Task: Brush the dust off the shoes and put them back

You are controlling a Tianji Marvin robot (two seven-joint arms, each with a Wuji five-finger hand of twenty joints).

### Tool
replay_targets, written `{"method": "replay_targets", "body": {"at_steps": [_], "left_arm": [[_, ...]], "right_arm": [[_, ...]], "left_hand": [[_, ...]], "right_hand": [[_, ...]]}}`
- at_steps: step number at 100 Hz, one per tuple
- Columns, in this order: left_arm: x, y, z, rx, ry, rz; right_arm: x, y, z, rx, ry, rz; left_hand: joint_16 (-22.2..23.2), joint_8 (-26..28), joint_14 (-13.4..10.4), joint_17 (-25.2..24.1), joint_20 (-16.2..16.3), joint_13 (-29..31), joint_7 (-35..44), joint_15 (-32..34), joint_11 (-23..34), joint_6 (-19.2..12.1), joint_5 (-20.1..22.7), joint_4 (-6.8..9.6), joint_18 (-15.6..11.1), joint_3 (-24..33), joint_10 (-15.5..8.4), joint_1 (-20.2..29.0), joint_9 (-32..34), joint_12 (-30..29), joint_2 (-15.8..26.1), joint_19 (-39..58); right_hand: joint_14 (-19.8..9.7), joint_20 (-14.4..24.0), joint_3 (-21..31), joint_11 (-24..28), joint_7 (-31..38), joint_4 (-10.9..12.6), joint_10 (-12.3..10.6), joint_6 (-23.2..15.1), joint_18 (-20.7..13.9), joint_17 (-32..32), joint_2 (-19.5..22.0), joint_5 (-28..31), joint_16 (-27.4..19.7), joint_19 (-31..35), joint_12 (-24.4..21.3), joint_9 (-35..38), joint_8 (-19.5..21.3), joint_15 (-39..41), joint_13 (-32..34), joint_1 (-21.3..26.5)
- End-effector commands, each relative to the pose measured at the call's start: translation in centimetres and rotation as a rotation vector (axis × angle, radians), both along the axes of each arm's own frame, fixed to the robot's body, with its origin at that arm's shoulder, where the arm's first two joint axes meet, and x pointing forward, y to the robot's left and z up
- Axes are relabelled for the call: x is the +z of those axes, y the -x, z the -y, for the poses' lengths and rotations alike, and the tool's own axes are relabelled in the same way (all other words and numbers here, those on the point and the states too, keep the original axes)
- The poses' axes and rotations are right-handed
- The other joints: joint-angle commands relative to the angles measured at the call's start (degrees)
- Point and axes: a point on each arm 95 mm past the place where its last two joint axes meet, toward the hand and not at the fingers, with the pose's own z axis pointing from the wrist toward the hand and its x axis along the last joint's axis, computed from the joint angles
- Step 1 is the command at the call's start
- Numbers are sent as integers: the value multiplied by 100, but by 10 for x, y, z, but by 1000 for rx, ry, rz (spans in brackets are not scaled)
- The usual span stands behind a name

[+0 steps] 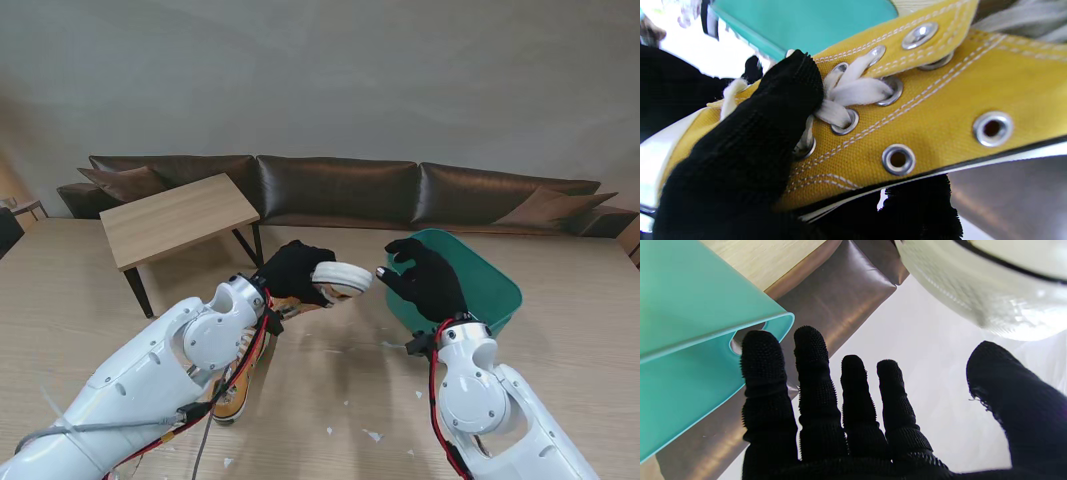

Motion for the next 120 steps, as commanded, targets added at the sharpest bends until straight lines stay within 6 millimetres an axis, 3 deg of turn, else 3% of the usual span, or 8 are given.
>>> {"method": "replay_targets", "body": {"at_steps": [1, 14, 22, 32, 60, 80, 99, 120], "left_arm": [[9, 3, 1, 12, 29, -12], [19, 8, -4, 79, 145, -120], [25, 11, -6, 130, 223, -181], [31, 13, -6, 194, 324, -257], [46, 19, -6, 305, 535, -453], [52, 26, -5, 315, 636, -574], [51, 31, -5, 301, 693, -645], [51, 34, -3, 295, 753, -695]], "right_arm": [[-1, 1, -3, 25, -29, -14], [-4, 1, -2, 38, -84, -28], [-7, 2, -3, 57, -128, -42], [-12, 5, -5, 106, -172, -69], [-36, 12, -21, 267, -247, -162], [-51, 10, -39, 345, -286, -234], [-59, 6, -52, 394, -309, -289], [-63, 6, -63, 447, -332, -327]], "left_hand": [[89, 722, 165, 56, 39, 385, 1715, 84, 483, -532, 652, 380, 123, 513, -315, 1032, 362, 305, 728, 131], [136, 895, 307, 272, 184, 569, 1620, 206, 478, -468, 623, 382, 402, 372, -225, 1080, 358, 326, 791, 423], [179, 1001, 427, 532, 381, 769, 1556, 362, 490, -391, 607, 379, 747, 289, -251, 1111, 376, 341, 820, 819], [236, 1075, 517, 735, 550, 989, 1516, 502, 487, -296, 606, 370, 1012, 251, -84, 1146, 414, 329, 809, 1144], [353, 1121, 549, 864, 627, 1272, 1476, 709, 489, -142, 602, 330, 1190, 264, 101, 1177, 501, 287, 779, 1258], [548, 1145, 556, 1178, 1284, 1387, 1498, 1043, 505, -45, 547, 353, 1320, 223, 173, 1236, 483, 329, 834, 2087], [632, 1159, 544, 1680, 2015, 1420, 1503, 1198, 519, -24, 538, 366, 1350, 198, 187, 1251, 483, 369, 856, 2901], [682, 1151, 514, 1815, 2155, 1484, 1493, 1262, 495, -33, 534, 364, 1360, 191, 219, 1247, 491, 339, 848, 3093]], "right_hand": [[58, 94, -191, -9, -43, 156, 29, 49, 121, -2134, 131, -357, -36, -178, -93, -271, 53, 45, -248, -312], [95, 166, -454, 13, -49, 150, 54, 101, 146, -2230, 309, -568, -48, -273, -129, -459, 49, 76, -404, -442], [125, 210, -625, 10, -57, 157, 59, 123, 161, -2322, 364, -640, -64, -373, -157, -566, 38, 74, -523, -465], [145, 280, -880, -9, -117, 155, 53, 139, 175, -2418, 392, -741, -87, -521, -181, -712, 9, 38, -668, -508], [103, 517, -1600, -112, -348, 205, 34, 142, 122, -2580, 421, -999, -127, -847, -200, -1163, -34, -116, -986, -496], [31, 796, -2130, -25, -685, 235, 4, 567, 22, -2707, 74, -1910, -138, -1152, -181, -1842, -172, -180, -1301, -269], [17, 948, -1833, 112, -751, 158, 64, 894, -14, -2738, -410, -2314, -163, -1298, -245, -2335, -270, -155, -1470, -510], [29, 985, -1743, 134, -668, 99, 104, 832, 8, -2729, -409, -2205, -155, -1364, -267, -2350, -217, -114, -1458, -669]]}}
